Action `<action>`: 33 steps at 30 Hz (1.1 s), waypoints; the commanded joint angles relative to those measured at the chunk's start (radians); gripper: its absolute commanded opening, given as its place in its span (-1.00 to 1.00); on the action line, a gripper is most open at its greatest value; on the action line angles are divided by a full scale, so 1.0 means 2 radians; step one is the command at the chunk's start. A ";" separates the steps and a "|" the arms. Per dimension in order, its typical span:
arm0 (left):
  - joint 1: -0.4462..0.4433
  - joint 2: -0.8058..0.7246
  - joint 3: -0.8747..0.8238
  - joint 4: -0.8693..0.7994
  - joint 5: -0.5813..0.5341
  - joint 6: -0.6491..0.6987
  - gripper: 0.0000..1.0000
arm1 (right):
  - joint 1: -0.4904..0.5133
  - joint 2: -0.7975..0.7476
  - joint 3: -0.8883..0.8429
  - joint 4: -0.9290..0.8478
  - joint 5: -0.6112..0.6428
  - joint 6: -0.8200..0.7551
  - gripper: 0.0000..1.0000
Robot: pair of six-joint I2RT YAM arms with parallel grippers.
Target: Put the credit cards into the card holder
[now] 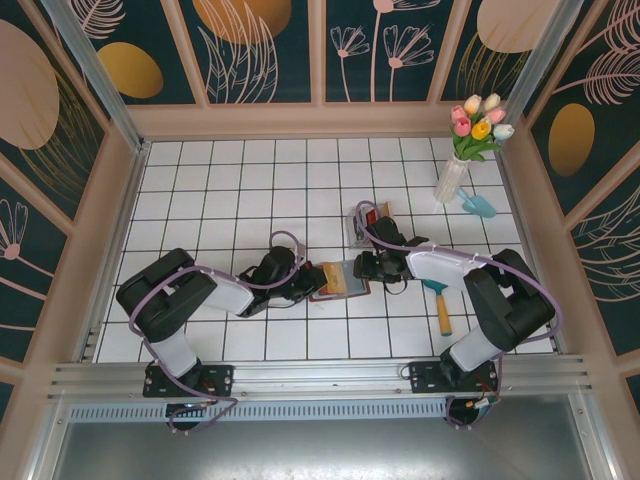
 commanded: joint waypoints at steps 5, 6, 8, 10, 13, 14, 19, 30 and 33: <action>-0.006 0.009 0.009 -0.027 -0.015 -0.005 -0.89 | 0.003 0.033 -0.016 -0.007 0.009 -0.005 0.04; -0.007 0.016 0.016 -0.024 -0.009 -0.005 -0.89 | 0.003 0.033 -0.017 -0.005 0.007 -0.004 0.05; -0.011 0.023 0.029 -0.025 -0.004 -0.004 -0.88 | 0.003 0.035 -0.018 -0.002 0.004 -0.005 0.04; -0.017 0.029 0.043 -0.033 -0.007 -0.001 -0.87 | 0.003 0.037 -0.018 0.000 0.002 -0.004 0.05; -0.023 0.040 0.055 -0.033 -0.009 -0.007 -0.87 | 0.003 0.037 -0.021 0.004 -0.002 -0.003 0.04; -0.026 0.041 0.057 -0.032 -0.012 -0.009 -0.86 | 0.003 0.037 -0.022 0.004 -0.003 -0.003 0.04; -0.032 0.056 0.069 -0.033 -0.015 -0.013 -0.81 | 0.002 0.032 -0.028 0.008 -0.010 0.001 0.02; -0.042 0.030 0.072 -0.093 -0.051 -0.001 -0.57 | -0.002 0.023 -0.028 0.002 -0.005 0.003 -0.07; -0.042 0.016 0.069 -0.109 -0.057 0.004 -0.53 | -0.003 0.023 -0.028 0.001 -0.006 0.002 -0.07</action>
